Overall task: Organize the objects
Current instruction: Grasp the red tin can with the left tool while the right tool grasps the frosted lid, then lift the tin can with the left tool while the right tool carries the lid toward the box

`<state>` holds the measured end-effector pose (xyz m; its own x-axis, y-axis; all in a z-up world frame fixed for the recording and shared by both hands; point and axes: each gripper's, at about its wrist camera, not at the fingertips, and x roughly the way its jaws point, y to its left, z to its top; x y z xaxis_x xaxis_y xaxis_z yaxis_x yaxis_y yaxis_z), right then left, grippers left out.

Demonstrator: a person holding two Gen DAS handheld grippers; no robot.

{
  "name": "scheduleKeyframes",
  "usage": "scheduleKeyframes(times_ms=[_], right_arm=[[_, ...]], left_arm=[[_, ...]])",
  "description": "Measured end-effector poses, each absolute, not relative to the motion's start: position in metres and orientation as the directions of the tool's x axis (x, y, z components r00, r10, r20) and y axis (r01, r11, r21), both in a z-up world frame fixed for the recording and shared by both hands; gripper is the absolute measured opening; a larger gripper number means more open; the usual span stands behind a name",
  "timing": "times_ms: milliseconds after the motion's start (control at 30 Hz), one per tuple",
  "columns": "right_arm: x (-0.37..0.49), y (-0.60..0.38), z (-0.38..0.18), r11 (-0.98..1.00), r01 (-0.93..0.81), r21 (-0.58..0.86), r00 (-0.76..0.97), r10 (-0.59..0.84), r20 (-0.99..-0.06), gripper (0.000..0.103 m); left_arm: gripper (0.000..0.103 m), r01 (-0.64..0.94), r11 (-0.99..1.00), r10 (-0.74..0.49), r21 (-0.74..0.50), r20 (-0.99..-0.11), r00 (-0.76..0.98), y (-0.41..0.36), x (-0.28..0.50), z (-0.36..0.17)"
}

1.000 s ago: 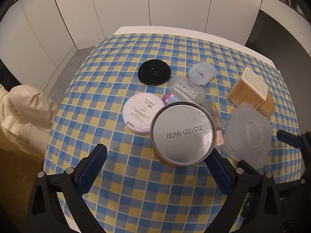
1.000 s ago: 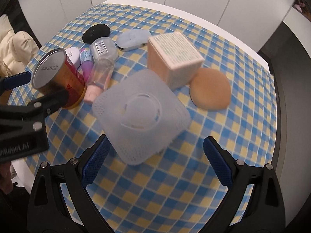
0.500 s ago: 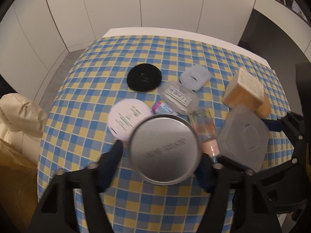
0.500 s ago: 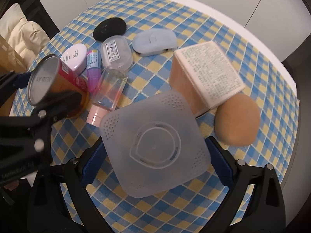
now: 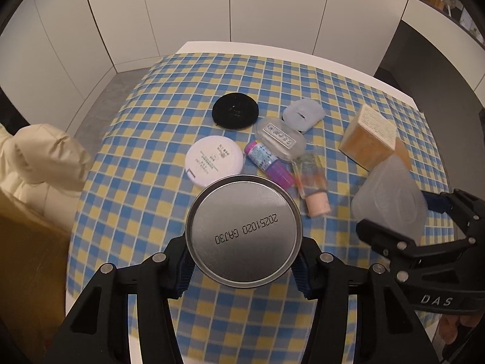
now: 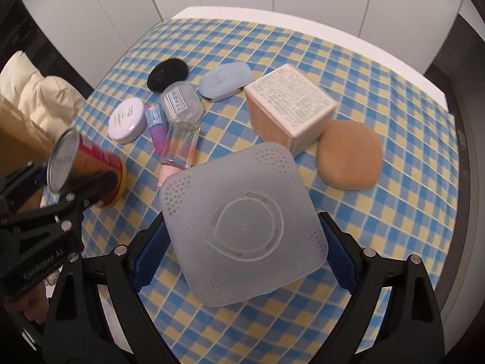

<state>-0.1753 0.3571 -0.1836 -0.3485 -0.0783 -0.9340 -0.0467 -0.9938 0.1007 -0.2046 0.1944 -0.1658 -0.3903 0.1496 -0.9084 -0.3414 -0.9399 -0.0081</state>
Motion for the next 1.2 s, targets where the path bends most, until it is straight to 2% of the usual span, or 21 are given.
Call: scheduleKeyframes(times_ms=[433,800,967,1200], right_arm=[[-0.133,0.361,-0.117,-0.997,-0.063,0.052,-0.413,-0.021,-0.911,0.094],[-0.082,0.367,-0.062,-0.990,-0.136,0.036,-0.439,0.028,-0.898,0.094],[-0.056,0.370,-0.036,-0.988,-0.138,0.074,-0.476,0.000,-0.879,0.094],[-0.024,0.371,-0.010,-0.988,-0.150,0.041,-0.500,0.040,-0.865,0.094]], left_arm=[[0.053,-0.278,-0.959,0.165,-0.053,-0.903,-0.398,0.188,-0.169,-0.112],[0.053,-0.300,-0.953,0.185,-0.049,-0.875,-0.446,0.191,-0.128,-0.052],[0.053,-0.325,-0.944,0.206,-0.053,-0.865,-0.458,0.194,-0.110,-0.031],[0.053,-0.355,-0.934,0.223,-0.039,-0.840,-0.494,0.193,-0.081,-0.003]])
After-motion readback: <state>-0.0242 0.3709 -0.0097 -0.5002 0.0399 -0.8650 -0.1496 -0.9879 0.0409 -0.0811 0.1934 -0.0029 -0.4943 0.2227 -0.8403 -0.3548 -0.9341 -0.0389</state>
